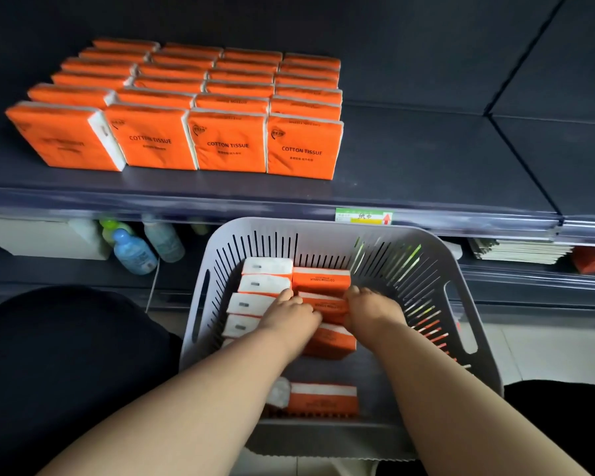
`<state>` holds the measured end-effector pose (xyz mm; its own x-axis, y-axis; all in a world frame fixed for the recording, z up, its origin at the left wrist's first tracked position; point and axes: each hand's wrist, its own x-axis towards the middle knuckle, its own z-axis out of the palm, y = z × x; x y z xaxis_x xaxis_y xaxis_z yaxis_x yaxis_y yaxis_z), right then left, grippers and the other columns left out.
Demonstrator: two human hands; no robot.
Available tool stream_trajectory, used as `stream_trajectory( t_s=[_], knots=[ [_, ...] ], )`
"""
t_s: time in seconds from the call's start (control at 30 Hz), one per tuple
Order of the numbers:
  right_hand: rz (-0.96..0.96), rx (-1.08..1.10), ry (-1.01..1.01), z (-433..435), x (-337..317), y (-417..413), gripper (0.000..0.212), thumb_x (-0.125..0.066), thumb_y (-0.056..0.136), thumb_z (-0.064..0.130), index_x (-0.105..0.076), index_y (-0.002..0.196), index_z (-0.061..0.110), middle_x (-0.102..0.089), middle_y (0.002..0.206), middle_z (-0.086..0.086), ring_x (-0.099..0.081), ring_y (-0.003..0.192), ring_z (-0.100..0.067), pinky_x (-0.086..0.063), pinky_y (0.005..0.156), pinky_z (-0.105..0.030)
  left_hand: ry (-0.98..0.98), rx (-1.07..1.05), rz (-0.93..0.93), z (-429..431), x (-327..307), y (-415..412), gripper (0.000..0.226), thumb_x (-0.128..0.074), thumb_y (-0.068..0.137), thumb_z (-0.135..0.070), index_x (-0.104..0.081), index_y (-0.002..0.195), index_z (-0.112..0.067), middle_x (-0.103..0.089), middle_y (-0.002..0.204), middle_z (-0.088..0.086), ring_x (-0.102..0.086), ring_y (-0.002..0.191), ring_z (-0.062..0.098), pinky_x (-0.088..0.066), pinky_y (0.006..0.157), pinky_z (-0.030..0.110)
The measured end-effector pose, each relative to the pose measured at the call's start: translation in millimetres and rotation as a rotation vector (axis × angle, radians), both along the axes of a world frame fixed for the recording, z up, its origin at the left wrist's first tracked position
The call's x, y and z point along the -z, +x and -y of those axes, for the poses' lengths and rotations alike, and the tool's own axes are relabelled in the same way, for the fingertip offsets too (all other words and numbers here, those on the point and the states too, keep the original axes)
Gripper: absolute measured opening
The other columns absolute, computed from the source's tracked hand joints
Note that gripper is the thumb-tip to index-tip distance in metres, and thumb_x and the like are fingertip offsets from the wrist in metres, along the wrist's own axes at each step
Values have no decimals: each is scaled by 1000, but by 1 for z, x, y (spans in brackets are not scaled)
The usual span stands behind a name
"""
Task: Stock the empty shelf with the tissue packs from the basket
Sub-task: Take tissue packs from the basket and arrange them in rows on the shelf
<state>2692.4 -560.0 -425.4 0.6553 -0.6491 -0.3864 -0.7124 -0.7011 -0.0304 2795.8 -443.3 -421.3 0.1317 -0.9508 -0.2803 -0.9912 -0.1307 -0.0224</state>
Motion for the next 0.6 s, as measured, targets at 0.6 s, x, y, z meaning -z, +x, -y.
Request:
stream_trajectory(
  t_s=[0.6],
  knots=[
    [375, 93, 106, 0, -89, -50, 45, -57, 81, 23, -51, 125, 19, -56, 117, -10, -58, 101, -29, -48, 85, -31, -288, -48, -15, -24, -66, -17, 40, -51, 87, -15, -47, 126, -23, -50, 130, -1, -44, 120, 25, -27, 99, 33]
  ],
)
